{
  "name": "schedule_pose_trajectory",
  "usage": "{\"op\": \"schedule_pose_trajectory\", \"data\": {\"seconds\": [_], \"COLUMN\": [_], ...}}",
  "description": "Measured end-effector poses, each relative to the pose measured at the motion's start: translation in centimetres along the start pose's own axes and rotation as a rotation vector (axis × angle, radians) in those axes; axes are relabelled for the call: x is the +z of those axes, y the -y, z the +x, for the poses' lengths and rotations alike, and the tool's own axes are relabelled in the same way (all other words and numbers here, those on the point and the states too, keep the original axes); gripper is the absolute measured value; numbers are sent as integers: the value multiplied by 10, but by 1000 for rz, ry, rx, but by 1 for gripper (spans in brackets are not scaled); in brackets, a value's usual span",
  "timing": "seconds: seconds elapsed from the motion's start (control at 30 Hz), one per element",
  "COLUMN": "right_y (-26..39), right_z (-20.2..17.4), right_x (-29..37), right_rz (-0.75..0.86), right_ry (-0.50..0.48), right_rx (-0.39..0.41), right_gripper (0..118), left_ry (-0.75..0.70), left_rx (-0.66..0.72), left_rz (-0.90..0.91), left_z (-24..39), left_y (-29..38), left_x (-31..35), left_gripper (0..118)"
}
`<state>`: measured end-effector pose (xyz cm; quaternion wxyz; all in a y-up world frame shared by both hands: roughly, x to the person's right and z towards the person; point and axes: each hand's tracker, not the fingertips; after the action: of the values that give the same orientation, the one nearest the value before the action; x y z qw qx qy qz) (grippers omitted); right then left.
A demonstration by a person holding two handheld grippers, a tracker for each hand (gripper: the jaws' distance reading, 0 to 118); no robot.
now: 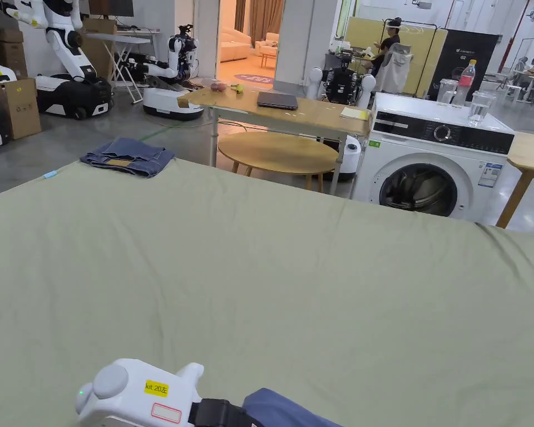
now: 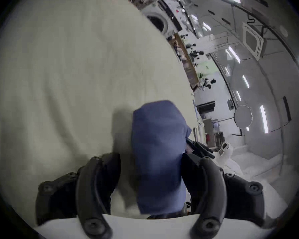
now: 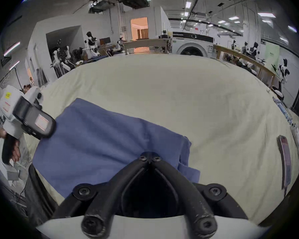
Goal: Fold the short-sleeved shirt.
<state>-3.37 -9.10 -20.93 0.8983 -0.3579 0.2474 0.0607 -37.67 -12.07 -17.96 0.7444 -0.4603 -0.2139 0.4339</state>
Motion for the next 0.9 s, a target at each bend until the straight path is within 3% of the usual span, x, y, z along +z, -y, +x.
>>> {"op": "schedule_pose_trajectory", "data": {"seconds": [0.13,0.23,0.27,0.3,0.33,0.43,0.6,0.7,0.9], "right_y": [0,0,0,0,1,2,-2,-16,-55], "right_z": [1,2,2,3,4,2,-6,-4,0], "right_x": [0,-1,0,-1,-1,0,8,19,22], "right_rz": [0,-1,-1,-1,0,10,52,161,270], "right_ry": [-2,-3,-4,-6,-9,-13,5,32,42], "right_rx": [-5,-6,-8,-13,-16,-3,55,79,87], "right_gripper": [0,0,0,0,0,0,0,0,0], "left_ry": [134,150,130,88,56,142,145,181,84], "left_rx": [81,28,-3,-30,-48,45,50,59,16], "left_rz": [-21,-67,-61,-47,-41,-7,18,35,75], "left_z": [-3,0,2,4,4,-12,-6,8,25], "left_y": [-8,-9,-8,-6,-4,5,10,7,-11], "left_x": [-21,-33,-34,-34,-35,-32,-25,-8,60], "left_gripper": [73,72,66,53,30,23,19,19,19]}}
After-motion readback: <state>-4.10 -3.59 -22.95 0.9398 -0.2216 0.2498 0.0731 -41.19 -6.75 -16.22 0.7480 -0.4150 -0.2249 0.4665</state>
